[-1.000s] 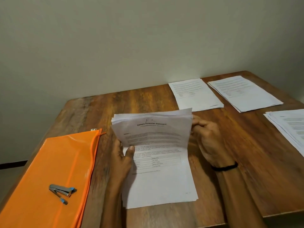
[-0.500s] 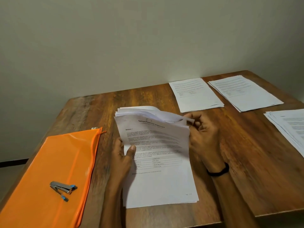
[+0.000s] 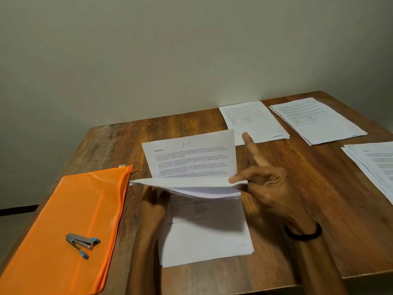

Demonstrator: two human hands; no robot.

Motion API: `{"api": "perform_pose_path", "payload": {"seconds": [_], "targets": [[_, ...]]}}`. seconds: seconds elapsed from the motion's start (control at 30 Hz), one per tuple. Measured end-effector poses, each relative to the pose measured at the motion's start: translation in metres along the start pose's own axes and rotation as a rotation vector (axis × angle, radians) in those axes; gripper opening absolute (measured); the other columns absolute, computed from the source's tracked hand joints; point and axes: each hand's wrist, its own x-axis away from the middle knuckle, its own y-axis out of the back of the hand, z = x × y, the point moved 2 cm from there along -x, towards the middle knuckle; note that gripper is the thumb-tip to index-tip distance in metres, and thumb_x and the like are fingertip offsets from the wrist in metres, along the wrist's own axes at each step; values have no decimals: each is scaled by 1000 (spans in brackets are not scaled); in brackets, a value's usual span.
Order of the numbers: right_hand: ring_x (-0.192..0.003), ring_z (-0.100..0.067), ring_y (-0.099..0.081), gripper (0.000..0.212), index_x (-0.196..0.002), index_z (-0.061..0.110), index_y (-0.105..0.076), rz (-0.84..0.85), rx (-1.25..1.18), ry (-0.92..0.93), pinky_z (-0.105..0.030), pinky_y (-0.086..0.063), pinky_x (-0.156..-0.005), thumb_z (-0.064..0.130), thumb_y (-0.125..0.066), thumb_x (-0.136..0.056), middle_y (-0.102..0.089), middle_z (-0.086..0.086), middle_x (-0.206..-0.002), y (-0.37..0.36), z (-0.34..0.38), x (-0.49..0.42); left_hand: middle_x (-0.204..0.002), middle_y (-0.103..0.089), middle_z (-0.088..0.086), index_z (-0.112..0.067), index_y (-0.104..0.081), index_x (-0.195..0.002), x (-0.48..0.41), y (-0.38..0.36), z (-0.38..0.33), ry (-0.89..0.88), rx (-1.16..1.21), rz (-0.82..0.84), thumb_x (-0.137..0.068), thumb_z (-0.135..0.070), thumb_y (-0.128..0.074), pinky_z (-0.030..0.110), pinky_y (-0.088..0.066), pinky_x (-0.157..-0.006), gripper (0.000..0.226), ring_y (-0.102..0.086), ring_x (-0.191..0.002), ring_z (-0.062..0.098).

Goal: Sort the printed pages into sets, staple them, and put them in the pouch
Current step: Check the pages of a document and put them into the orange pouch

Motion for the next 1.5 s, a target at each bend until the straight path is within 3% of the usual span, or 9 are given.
{"api": "perform_pose_path", "payload": {"seconds": [0.03, 0.1, 0.2, 0.27, 0.33, 0.43, 0.67, 1.0, 1.5], "targets": [[-145, -6, -35, 20, -103, 20, -77, -35, -22, -21, -35, -54, -98, 12, -77, -84, -24, 3, -164, 0, 0, -1, -125, -52, 0, -11, -48, -136, 1, 0, -4, -26, -4, -5, -100, 2, -51, -11, -29, -69, 39, -51, -110, 7], [-142, -14, -42, 65, -134, 31, -61, -162, -51, -151, -39, -54, -100, 56, -77, -76, -38, 2, -159, 3, -11, -3, -122, -50, -8, -6, -50, -137, 2, 0, -10, -74, 0, -5, -98, 1, -55, -10, -31, -71, 39, -50, -91, -15], [-123, -26, -62, 96, -148, 32, -40, -214, -100, -358, -53, -54, -97, 85, -58, -70, -60, -4, -139, 6, -30, -7, -117, -60, -13, -2, -52, -136, 1, -1, -16, -125, 70, 20, -97, 4, -56, -5, -40, -73, 39, -54, -94, -26], [-112, -33, -68, 77, -142, 24, -47, -159, -93, -372, -58, -55, -93, 76, -49, -85, -68, -9, -125, 3, -32, -8, -117, -64, -9, -3, -52, -132, -5, -1, -19, -127, 114, 32, -98, 4, -55, 3, -47, -74, 35, -61, -98, -16], [-108, -34, -69, 47, -133, 12, -55, -199, -113, -326, -52, -58, -89, 44, -56, -98, -71, -10, -120, 0, -28, -9, -120, -65, -1, -4, -50, -131, -10, -4, -27, -168, 113, 28, -99, 2, -54, 7, -49, -76, 33, -63, -101, -10], [-107, -27, -71, 31, -127, 4, -56, -275, -60, -186, -47, -60, -87, 12, -60, -98, -72, -8, -118, 0, -20, -14, -121, -62, 1, -7, -44, -134, -11, -8, -42, -233, 88, 14, -102, -6, -51, 3, -46, -75, 33, -59, -98, -17], [-116, -16, -65, 38, -137, 13, -45, -321, 123, -105, -46, -58, -92, 19, -57, -101, -65, 2, -128, -1, -26, -10, -134, -50, 5, -4, -27, -145, -2, -26, -43, -261, 140, -71, -103, -5, -48, 0, -41, -82, 48, -50, -105, -23], [-125, -8, -57, 30, -135, 22, -43, -295, 255, -74, -40, -56, -97, 23, -47, -106, -57, 13, -133, -6, -35, 14, -109, -57, -12, -12, -38, -130, 12, -43, -34, -148, 271, -149, -107, -8, -37, 7, -48, -70, 23, -60, -91, -17], [-103, -3, -67, 18, -110, 36, -46, -371, 171, -142, -24, -60, -74, 19, -48, -104, -64, 19, -110, -10, -36, 17, -111, -55, -17, -11, -39, -131, 8, -44, -19, -182, 181, -161, -109, -13, -33, 3, -44, -73, 24, -57, -97, -15]]}}
